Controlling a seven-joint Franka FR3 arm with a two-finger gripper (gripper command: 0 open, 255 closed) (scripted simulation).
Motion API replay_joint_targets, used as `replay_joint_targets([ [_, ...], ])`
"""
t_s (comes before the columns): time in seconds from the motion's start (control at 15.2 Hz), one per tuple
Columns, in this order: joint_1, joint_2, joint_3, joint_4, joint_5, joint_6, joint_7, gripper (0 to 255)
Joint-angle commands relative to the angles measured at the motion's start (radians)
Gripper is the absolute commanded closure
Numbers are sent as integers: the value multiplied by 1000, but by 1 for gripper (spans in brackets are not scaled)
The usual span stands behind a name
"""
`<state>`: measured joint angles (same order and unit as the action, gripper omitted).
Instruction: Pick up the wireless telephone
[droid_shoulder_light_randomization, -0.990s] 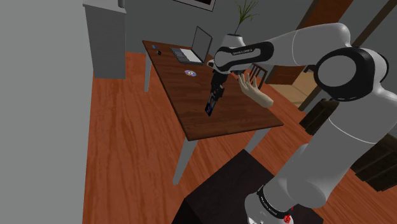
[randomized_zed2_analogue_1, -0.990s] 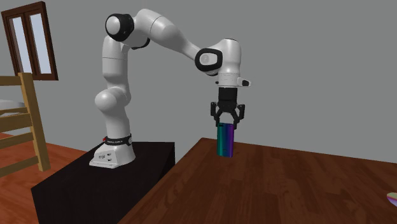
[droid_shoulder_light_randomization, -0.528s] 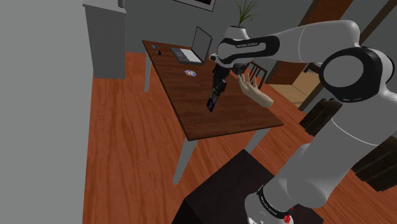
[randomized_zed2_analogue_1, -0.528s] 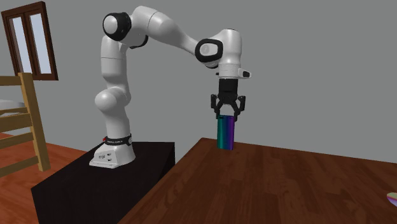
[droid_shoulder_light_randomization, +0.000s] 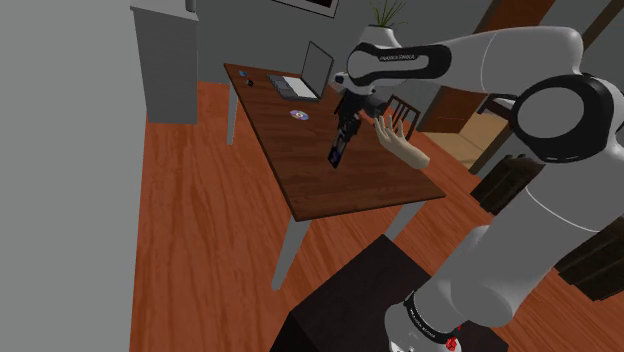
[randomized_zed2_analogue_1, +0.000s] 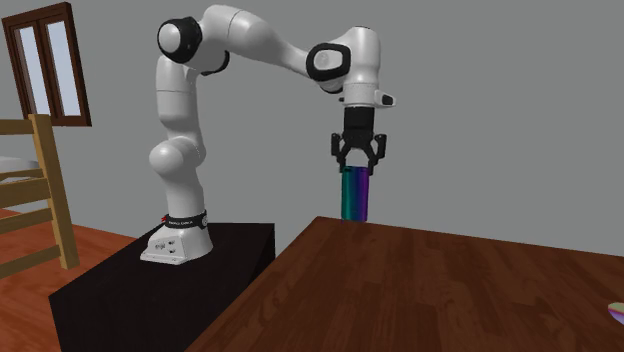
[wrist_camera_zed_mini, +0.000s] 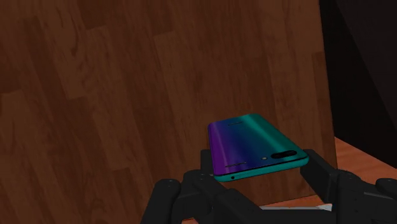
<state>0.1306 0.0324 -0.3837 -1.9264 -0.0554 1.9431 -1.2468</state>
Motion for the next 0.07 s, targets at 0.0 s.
replay_joint_targets([
  [0.0, 0, 0, 0, 8, 0, -8, 0, 255],
])
